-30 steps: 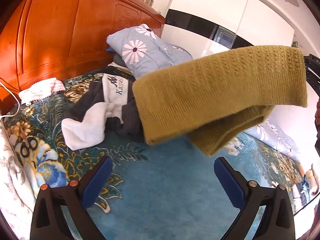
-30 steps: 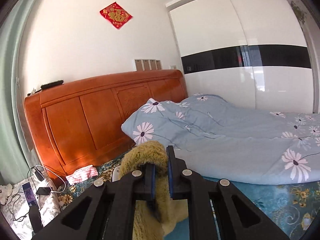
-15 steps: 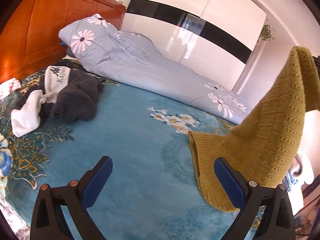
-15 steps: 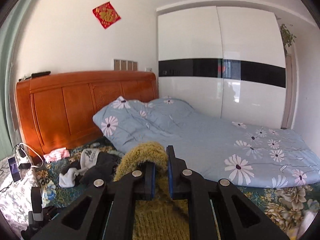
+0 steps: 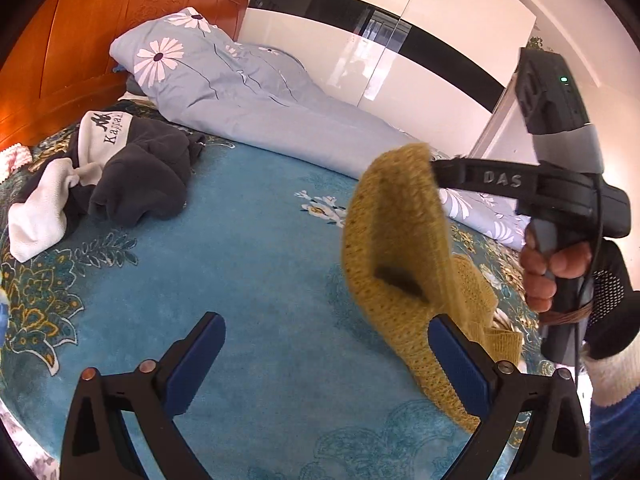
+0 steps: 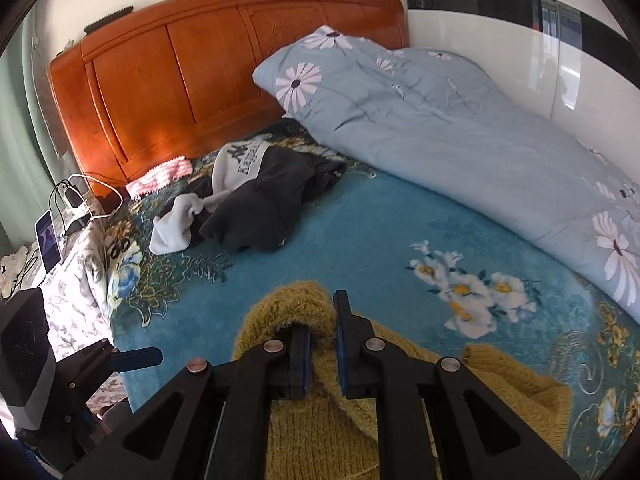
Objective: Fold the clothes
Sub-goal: 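Lift the yellow sweater with the right gripper and lay it on open blanket, then grasp the sweater edge with the left gripper while the right gripper holds another edge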
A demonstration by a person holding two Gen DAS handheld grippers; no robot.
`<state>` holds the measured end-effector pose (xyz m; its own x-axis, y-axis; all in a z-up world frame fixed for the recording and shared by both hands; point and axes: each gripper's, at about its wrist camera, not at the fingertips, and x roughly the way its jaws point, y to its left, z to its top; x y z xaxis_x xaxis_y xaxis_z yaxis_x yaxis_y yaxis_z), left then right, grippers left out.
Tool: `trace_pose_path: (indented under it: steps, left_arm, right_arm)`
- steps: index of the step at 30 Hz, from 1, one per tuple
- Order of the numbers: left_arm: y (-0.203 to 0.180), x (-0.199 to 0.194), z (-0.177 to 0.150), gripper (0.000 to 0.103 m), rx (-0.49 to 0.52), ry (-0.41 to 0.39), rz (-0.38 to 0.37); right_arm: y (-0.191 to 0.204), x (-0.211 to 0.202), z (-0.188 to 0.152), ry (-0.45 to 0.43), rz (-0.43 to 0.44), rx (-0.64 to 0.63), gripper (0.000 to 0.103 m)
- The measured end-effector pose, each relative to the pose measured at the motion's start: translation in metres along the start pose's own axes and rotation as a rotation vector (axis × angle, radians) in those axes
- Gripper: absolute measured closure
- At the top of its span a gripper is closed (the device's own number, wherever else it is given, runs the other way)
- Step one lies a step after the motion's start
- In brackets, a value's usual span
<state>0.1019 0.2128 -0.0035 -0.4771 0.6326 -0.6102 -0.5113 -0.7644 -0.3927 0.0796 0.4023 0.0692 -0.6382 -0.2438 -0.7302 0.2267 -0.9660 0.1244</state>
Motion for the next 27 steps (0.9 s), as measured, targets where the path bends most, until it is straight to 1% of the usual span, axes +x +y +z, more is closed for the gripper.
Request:
trace_pose_path:
  steps: [3, 6, 7, 8, 9, 10, 11, 13, 15, 17, 19, 23, 27]
  left_arm:
    - [-0.001, 0.012, -0.004, 0.0, -0.004, 0.029, -0.03]
    - [-0.005, 0.025, -0.009, 0.0, -0.005, 0.062, -0.046]
    - [-0.006, 0.029, -0.011, 0.0, -0.005, 0.07, -0.046]
    - [-0.006, 0.032, -0.014, 0.0, -0.007, 0.076, -0.044]
    - [-0.005, 0.035, -0.015, 0.0, -0.015, 0.084, -0.043]
    - [-0.004, 0.038, -0.017, 0.0, -0.025, 0.094, -0.042]
    - [-0.004, 0.041, -0.018, 0.0, -0.038, 0.103, -0.045]
    - [-0.004, 0.046, -0.02, 0.001, -0.069, 0.116, -0.062]
    - [-0.004, 0.051, -0.023, 0.001, -0.091, 0.129, -0.063]
    - [-0.005, 0.055, -0.027, 0.001, -0.092, 0.141, -0.052]
    - [-0.003, 0.057, -0.03, 0.001, -0.093, 0.148, -0.033]
    - [0.007, 0.06, -0.033, 0.001, -0.119, 0.153, -0.011]
    - [0.024, 0.067, -0.039, 0.001, -0.176, 0.175, -0.004]
  right_arm:
    - [0.008, 0.028, -0.007, 0.073, 0.025, -0.014, 0.09]
    - [0.016, 0.04, -0.011, 0.12, 0.02, -0.056, 0.089]
    - [0.018, 0.04, -0.013, 0.13, 0.02, -0.076, 0.085]
    - [0.021, 0.039, -0.015, 0.137, 0.021, -0.099, 0.072]
    - [0.022, 0.036, -0.017, 0.142, 0.009, -0.119, 0.062]
    - [0.021, 0.032, -0.019, 0.148, -0.002, -0.129, 0.044]
    - [0.019, 0.028, -0.022, 0.156, -0.003, -0.133, 0.034]
    - [0.013, 0.014, -0.026, 0.136, -0.011, -0.12, 0.033]
    - [0.004, -0.005, -0.03, 0.089, -0.045, -0.082, 0.033]
    - [-0.013, -0.034, -0.039, 0.012, -0.061, -0.011, 0.033]
    - [-0.033, -0.068, -0.057, -0.079, -0.064, 0.077, 0.033]
    - [-0.071, -0.13, -0.127, -0.22, -0.184, 0.269, 0.033]
    - [-0.086, -0.166, -0.211, -0.285, -0.273, 0.439, 0.033]
